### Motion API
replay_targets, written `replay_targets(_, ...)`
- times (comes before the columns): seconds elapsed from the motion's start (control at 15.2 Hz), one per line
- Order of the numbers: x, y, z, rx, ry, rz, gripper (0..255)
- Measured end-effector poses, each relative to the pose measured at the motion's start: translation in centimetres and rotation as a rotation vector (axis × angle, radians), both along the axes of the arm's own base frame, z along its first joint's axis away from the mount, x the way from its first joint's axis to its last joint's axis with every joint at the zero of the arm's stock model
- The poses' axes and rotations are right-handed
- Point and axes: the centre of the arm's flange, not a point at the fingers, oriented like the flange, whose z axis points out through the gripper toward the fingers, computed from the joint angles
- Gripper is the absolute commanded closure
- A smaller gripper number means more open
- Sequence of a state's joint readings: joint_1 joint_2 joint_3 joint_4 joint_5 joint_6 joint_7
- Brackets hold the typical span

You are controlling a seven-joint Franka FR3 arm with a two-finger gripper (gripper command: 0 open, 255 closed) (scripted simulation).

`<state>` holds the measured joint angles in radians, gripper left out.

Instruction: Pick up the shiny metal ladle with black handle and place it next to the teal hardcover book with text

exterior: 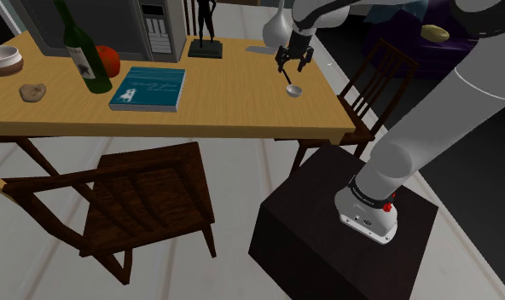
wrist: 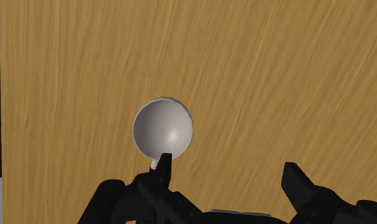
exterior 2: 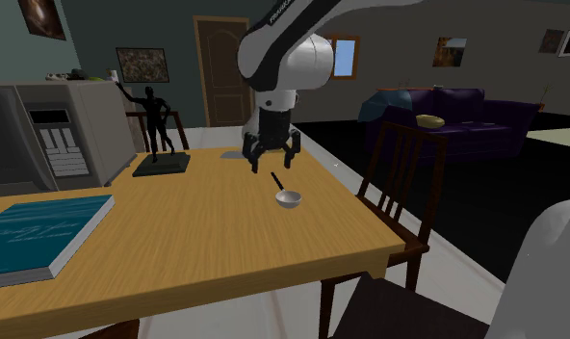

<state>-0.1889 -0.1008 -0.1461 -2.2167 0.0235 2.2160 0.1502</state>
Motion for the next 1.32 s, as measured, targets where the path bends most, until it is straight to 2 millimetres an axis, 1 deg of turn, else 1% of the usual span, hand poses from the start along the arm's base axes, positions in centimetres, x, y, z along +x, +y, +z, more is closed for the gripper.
replay_targets(0.07, 0.6, -0.7, -0.9, 0.002, -0.003, -0.018, 0)
replay_targets(0.2, 1.7, -3.1, -2.1, 0.006, -0.009, -0.055, 0)
replay_targets(0.33, 2.9, -4.9, -3.5, 0.01, -0.016, -0.092, 0)
replay_targets(0.4, 3.3, -6.4, -4.1, 0.012, -0.019, -0.11, 0)
replay_targets(0.73, 5.3, -11.5, -7.1, 0.023, -0.035, -0.202, 0)
replay_targets(0.79, 5.7, -12.7, -8.0, 0.025, -0.038, -0.22, 0)
replay_targets(0.86, 5.9, -13.3, -8.6, 0.026, -0.039, -0.233, 0)
replay_targets(0.99, 6.2, -13.8, -9.5, 0.027, -0.041, -0.242, 0)
replay_targets(1.25, 6.4, -13.7, -11.4, 0.027, -0.042, -0.245, 0)
replay_targets(1.32, 6.5, -13.9, -12.2, 0.027, -0.042, -0.245, 0)
